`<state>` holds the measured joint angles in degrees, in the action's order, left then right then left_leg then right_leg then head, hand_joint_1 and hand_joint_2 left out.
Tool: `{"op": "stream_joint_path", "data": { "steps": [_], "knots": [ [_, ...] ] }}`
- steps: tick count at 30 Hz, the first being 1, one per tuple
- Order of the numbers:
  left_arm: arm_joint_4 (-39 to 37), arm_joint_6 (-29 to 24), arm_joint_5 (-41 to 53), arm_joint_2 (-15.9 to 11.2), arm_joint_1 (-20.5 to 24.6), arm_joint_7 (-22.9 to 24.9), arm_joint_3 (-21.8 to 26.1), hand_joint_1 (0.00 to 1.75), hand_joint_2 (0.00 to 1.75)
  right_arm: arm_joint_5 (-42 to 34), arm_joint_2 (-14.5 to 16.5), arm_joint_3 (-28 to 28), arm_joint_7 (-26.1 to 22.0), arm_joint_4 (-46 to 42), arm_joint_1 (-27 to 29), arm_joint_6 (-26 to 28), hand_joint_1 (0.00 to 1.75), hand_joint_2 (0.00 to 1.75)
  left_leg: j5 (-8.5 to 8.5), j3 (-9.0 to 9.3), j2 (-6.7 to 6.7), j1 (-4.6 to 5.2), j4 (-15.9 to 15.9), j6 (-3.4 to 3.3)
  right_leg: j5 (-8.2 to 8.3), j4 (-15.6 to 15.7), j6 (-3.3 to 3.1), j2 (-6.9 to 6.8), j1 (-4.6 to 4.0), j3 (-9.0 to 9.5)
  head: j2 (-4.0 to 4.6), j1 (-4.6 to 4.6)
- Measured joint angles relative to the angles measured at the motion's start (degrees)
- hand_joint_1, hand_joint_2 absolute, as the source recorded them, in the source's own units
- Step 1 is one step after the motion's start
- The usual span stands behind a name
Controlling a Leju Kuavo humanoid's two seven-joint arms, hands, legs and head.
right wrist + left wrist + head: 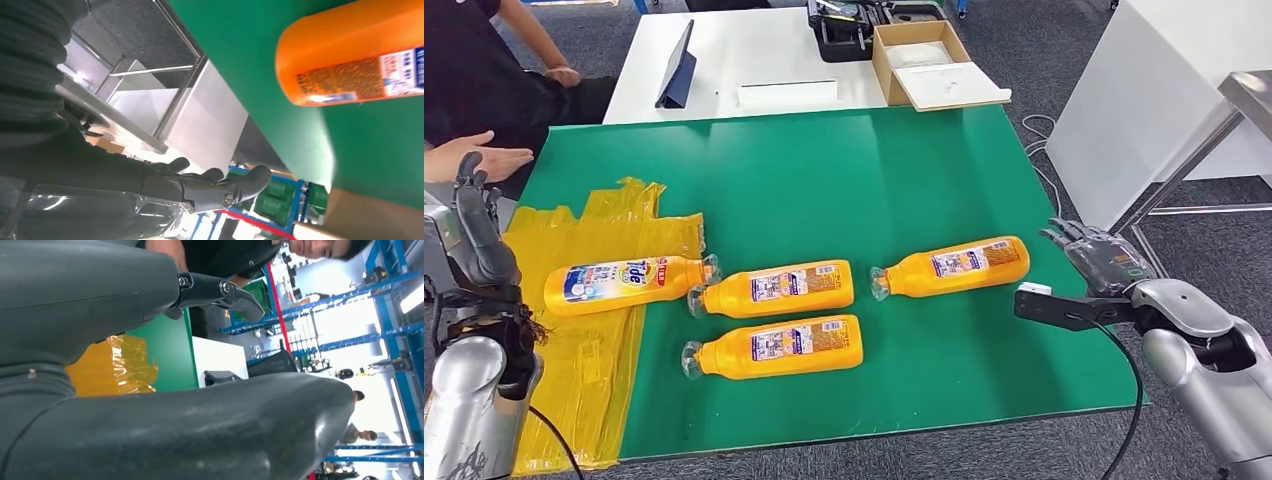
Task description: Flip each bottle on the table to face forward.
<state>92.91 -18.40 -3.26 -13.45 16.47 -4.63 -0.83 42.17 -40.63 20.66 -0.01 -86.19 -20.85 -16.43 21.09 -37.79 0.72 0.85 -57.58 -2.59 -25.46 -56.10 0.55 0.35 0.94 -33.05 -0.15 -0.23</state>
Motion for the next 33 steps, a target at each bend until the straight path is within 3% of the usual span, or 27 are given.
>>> {"op": "stream_joint_path", "data": {
  "steps": [9,18,33],
  "knots": [
    [1.74,0.45,-3.61,-1.16,-1.55,0.17,0.80,0.00,0.00,-1.52,0.29,5.41,-0.54,4.40,-4.79,-0.71,0.00,1.75,0.00,-0.04,-0.03,0.03,0.01,0.00,0.00,0.00,0.00,0.01,-0.01,0.00,0.00,0.02],
    [3.97,1.25,-7.91,-3.20,-4.12,-0.18,2.30,0.00,0.00,-2.02,2.59,12.33,-0.59,9.83,-8.84,-0.68,0.00,1.75,-0.01,-0.02,0.07,0.02,0.01,0.00,0.00,0.00,0.00,-0.05,-0.01,0.00,0.00,0.01],
    [4.22,0.74,-8.54,-3.86,-3.70,-0.96,1.92,0.00,0.00,-3.04,6.48,18.60,-0.76,19.87,-13.44,1.62,0.00,1.75,-0.02,-0.02,0.07,0.03,0.01,0.00,0.00,0.00,0.00,-0.05,0.00,0.00,0.00,0.02]
  ]
}}
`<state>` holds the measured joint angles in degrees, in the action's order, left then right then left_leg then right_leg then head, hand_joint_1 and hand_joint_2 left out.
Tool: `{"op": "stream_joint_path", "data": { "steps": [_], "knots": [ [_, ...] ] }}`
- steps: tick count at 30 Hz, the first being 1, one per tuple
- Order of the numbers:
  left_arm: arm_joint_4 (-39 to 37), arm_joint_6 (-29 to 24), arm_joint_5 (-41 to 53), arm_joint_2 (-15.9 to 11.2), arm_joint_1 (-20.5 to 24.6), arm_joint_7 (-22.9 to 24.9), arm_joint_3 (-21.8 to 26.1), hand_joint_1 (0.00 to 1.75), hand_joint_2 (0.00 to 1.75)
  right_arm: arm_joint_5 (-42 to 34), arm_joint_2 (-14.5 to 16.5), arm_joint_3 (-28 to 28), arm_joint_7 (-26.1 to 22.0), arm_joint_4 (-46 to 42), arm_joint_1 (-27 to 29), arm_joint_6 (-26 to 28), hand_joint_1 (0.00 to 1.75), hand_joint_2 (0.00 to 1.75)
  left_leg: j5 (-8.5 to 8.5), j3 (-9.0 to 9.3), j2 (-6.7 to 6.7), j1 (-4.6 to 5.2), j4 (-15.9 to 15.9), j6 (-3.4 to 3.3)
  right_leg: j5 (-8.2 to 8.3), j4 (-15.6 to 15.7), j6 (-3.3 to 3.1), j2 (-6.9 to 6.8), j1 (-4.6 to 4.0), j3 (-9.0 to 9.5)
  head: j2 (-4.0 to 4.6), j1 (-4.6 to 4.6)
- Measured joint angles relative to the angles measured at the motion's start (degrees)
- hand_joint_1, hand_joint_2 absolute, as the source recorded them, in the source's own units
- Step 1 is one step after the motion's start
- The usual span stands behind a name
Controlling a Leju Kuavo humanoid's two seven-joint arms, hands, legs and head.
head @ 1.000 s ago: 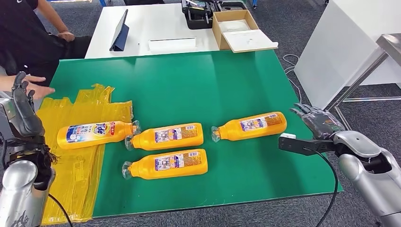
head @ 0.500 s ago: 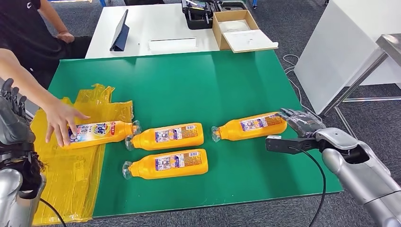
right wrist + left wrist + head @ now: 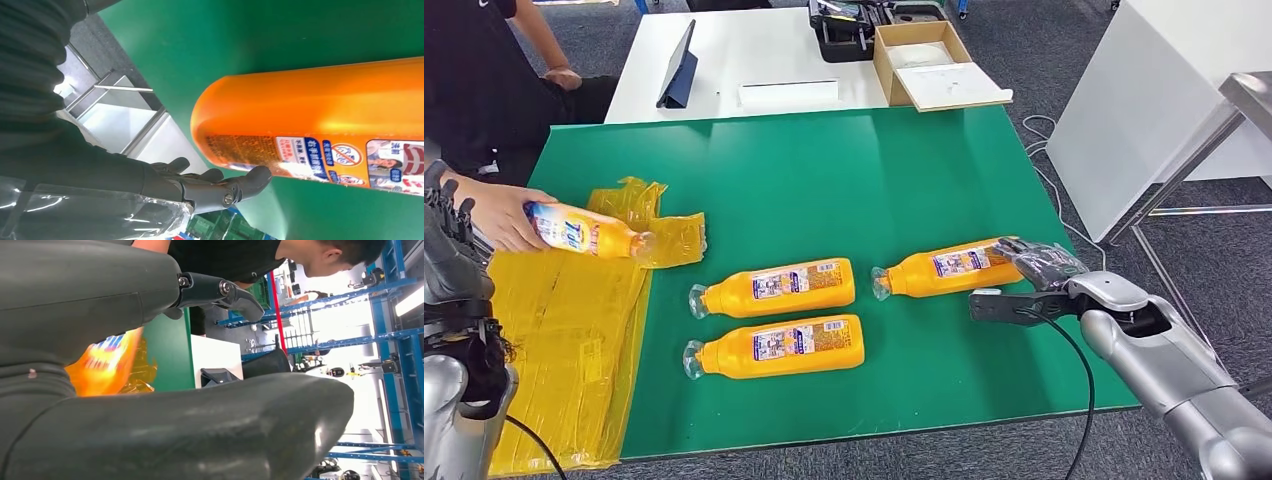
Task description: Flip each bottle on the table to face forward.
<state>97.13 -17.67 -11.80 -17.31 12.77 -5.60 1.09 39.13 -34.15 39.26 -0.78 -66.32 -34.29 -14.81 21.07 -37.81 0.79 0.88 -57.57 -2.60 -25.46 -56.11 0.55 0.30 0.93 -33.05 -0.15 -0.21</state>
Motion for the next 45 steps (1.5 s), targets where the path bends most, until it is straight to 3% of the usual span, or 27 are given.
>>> {"op": "stream_joint_path", "data": {
  "steps": [18,26,45],
  "knots": [
    [0.00,-0.47,-0.26,0.00,0.18,0.00,-0.49,0.00,0.00,0.26,1.60,1.42,0.75,3.47,-0.75,2.34,0.00,1.75,0.00,0.00,-0.02,0.00,0.00,0.00,0.00,0.00,0.00,0.01,0.00,0.00,0.00,-0.01],
    [-0.62,-0.55,-0.46,0.20,2.44,0.25,-2.50,0.00,0.00,3.73,7.23,1.40,3.15,11.57,-3.00,5.20,0.00,1.75,0.00,0.18,-0.15,-0.02,0.00,0.00,0.00,0.01,0.00,0.04,0.01,0.10,0.00,0.00],
    [-2.81,-0.29,-0.64,1.17,5.43,0.36,-4.69,0.00,0.00,14.87,11.80,-0.82,5.89,16.88,-4.16,5.74,0.00,1.75,0.00,0.53,-0.18,-0.03,0.00,0.00,0.00,0.02,0.00,0.05,0.01,0.38,0.00,0.01]
  ]
}}
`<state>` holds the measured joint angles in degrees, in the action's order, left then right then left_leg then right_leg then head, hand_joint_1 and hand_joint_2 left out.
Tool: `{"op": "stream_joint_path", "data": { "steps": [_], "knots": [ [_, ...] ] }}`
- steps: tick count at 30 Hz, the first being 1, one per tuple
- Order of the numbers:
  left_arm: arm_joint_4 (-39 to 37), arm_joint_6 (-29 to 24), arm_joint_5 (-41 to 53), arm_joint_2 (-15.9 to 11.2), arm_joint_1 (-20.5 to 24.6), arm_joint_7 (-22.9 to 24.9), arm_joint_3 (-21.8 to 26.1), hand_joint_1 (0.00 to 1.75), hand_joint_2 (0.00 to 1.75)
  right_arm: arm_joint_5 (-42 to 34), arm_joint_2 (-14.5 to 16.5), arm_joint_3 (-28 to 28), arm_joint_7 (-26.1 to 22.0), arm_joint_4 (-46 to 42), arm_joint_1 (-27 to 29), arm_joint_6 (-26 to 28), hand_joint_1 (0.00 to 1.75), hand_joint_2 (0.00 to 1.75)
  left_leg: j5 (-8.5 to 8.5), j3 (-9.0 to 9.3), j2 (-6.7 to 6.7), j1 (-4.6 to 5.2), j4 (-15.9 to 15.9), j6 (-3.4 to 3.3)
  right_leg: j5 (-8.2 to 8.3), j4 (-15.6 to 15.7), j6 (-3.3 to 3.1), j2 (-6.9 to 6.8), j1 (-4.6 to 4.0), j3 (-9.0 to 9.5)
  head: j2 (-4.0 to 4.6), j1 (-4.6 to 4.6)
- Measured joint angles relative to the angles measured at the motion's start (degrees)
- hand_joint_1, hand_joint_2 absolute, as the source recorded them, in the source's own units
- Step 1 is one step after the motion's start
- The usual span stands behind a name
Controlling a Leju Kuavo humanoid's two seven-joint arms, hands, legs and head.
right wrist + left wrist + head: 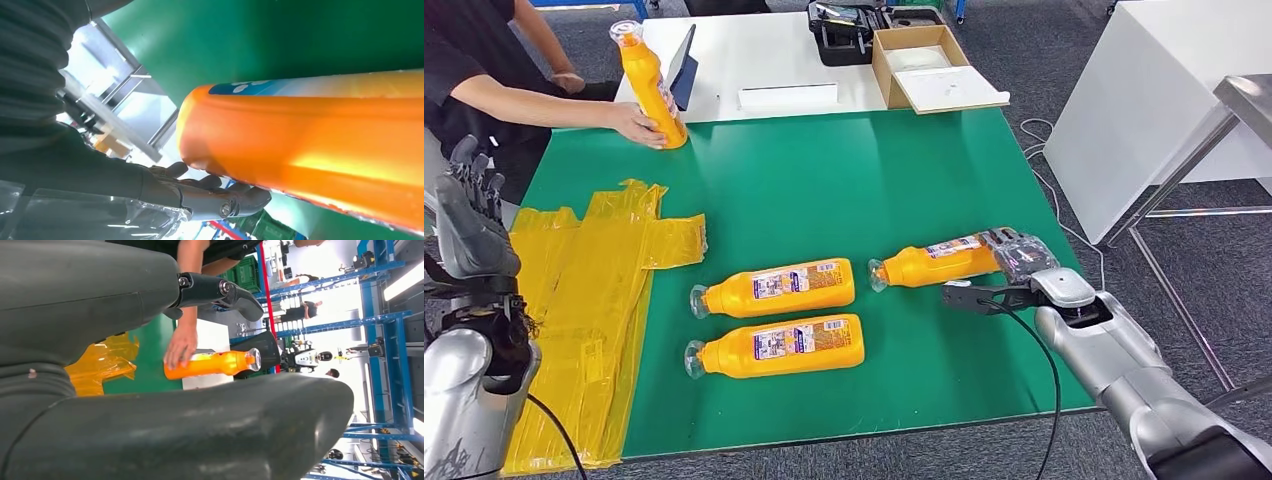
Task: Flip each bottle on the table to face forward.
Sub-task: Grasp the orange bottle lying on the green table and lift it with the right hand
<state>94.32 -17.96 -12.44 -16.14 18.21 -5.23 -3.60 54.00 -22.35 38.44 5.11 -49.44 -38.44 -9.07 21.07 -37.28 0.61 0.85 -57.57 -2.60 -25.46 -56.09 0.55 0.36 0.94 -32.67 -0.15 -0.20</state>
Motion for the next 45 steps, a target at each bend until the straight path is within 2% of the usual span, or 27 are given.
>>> {"op": "stream_joint_path", "data": {
  "steps": [16,17,20,21,25,26,29,30,38,45],
  "knots": [
    [-0.67,0.33,-0.56,0.09,0.83,0.03,-1.02,0.00,0.00,3.36,1.37,-0.45,1.10,2.60,-0.68,0.56,0.02,1.75,-0.03,0.14,0.05,-0.02,0.00,-0.05,0.02,0.03,0.05,-0.01,0.03,0.15,0.00,0.01],
    [-0.68,0.33,-0.66,0.09,0.84,0.01,-1.07,0.00,0.00,3.65,1.37,-0.46,1.22,2.62,-0.68,0.61,0.38,1.75,-0.03,0.14,0.06,-0.01,0.00,-0.06,0.03,0.03,0.05,-0.01,0.03,0.16,0.00,0.01],
    [-0.69,0.21,-1.32,0.09,0.75,-0.23,-1.12,0.00,0.00,4.95,1.36,-0.51,1.93,2.62,-0.48,1.03,1.68,1.75,-0.05,0.14,0.11,-0.01,0.00,-0.08,0.03,0.03,0.05,-0.04,0.04,0.19,0.00,0.01],
    [-0.69,0.10,-1.58,0.09,0.63,-0.37,-1.02,0.00,0.00,5.49,1.35,-0.56,2.25,2.61,-0.35,1.19,1.75,1.75,-0.05,0.14,0.13,-0.01,0.00,-0.08,0.03,0.03,0.05,-0.04,0.04,0.20,0.00,0.01],
    [-0.51,-0.39,-2.52,-0.01,-0.61,-1.01,-0.03,0.00,0.00,7.00,1.33,-1.17,3.05,2.39,-0.09,1.26,1.75,1.75,-0.05,0.16,0.14,-0.01,0.00,-0.08,0.03,0.04,0.05,-0.04,0.04,0.22,0.00,0.00],
    [-0.39,-0.42,-2.69,-0.05,-1.00,-1.13,0.25,0.00,0.00,7.19,1.33,-1.35,3.12,2.29,-0.10,1.17,1.59,1.75,-0.05,0.17,0.14,-0.01,0.00,-0.08,0.03,0.06,0.05,-0.04,0.04,0.22,0.00,-0.01],
    [-0.03,-0.42,-3.02,-0.12,-1.97,-1.30,1.13,0.00,0.00,7.37,1.33,-1.76,3.21,1.95,-0.15,0.61,0.28,1.75,-0.04,0.27,0.20,-0.05,0.00,-0.08,-0.01,0.15,0.07,-0.07,0.03,0.20,0.00,0.00],
    [0.08,-0.39,-3.08,-0.14,-2.23,-1.31,1.34,0.00,0.00,7.42,1.32,-1.86,3.22,1.87,-0.10,0.35,0.00,1.75,-0.03,0.30,0.25,-0.07,0.01,-0.07,-0.04,0.16,0.10,-0.08,0.02,0.20,0.00,0.01],
    [2.28,-0.21,-3.16,-0.20,-5.16,-1.34,3.79,0.00,0.00,6.36,0.99,-4.87,4.12,-3.31,2.64,3.10,0.00,1.75,-0.05,0.17,0.30,0.06,0.01,-0.10,0.03,0.16,0.29,-0.08,0.01,0.36,0.00,-0.01],
    [3.29,1.19,-3.63,-0.21,-6.23,-1.32,5.08,0.00,0.00,4.72,0.71,-7.08,4.51,-7.27,2.42,2.41,0.00,1.75,-0.06,-0.11,0.33,0.05,0.00,-0.11,0.02,0.15,0.30,-0.09,0.02,0.06,0.00,-0.01]
  ]
}}
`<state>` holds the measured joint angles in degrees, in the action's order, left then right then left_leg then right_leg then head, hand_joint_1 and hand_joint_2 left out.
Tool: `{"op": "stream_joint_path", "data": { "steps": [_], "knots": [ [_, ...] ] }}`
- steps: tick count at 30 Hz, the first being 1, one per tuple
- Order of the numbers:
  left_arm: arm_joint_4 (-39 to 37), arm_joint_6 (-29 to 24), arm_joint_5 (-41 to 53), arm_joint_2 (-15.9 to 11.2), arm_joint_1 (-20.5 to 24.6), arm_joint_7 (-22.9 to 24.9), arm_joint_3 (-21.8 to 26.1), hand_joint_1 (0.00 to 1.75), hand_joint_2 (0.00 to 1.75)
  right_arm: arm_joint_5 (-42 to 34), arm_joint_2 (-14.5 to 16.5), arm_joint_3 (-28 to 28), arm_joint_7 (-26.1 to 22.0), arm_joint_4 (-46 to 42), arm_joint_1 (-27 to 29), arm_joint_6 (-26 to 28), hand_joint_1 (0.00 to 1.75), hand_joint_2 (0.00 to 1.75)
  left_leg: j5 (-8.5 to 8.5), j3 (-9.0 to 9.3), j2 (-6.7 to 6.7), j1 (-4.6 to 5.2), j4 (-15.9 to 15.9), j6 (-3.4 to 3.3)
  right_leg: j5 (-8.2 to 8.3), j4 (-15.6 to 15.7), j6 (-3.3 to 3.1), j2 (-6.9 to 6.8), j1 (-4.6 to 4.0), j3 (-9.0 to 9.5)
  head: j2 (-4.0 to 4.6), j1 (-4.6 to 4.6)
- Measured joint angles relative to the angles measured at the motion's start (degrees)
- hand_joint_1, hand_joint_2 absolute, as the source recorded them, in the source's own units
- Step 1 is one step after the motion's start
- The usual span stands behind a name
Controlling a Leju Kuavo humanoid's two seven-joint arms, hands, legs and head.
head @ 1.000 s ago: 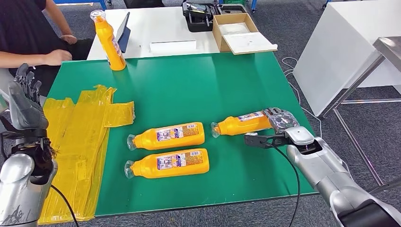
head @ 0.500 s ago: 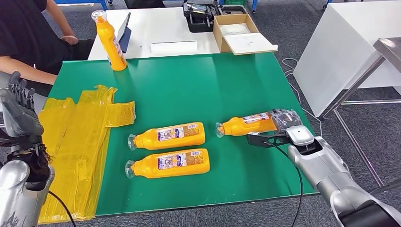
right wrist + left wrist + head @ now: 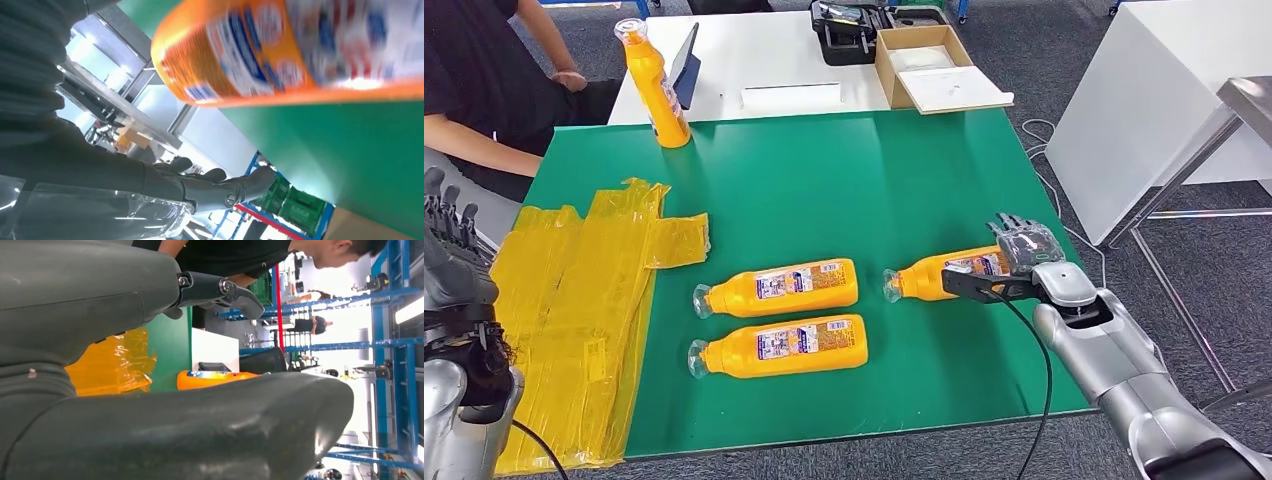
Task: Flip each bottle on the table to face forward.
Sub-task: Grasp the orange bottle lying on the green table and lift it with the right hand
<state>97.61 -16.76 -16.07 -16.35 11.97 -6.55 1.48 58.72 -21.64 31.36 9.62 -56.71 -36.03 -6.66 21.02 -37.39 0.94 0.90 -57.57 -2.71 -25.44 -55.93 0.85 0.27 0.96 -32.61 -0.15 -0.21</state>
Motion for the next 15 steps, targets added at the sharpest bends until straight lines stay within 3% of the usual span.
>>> {"op": "stream_joint_path", "data": {
  "steps": [8,15],
  "knots": [
    [-0.16,0.72,-0.04,0.05,1.85,0.06,-1.51,0.00,0.00,-1.28,-2.54,-2.70,-0.20,-2.51,0.06,2.15,0.00,1.75,-0.01,-0.21,-0.01,0.01,-0.01,-0.02,0.01,0.00,0.01,0.01,0.00,-0.19,0.00,0.01],
    [-0.38,0.66,-0.25,0.07,2.71,0.19,-2.26,0.00,0.00,-2.10,-3.72,-3.71,-1.65,-2.68,0.29,0.45,0.00,1.75,-0.01,-0.26,-0.01,0.01,-0.02,-0.02,0.00,0.00,0.01,0.02,0.03,-0.27,0.00,0.01]
  ]
}}
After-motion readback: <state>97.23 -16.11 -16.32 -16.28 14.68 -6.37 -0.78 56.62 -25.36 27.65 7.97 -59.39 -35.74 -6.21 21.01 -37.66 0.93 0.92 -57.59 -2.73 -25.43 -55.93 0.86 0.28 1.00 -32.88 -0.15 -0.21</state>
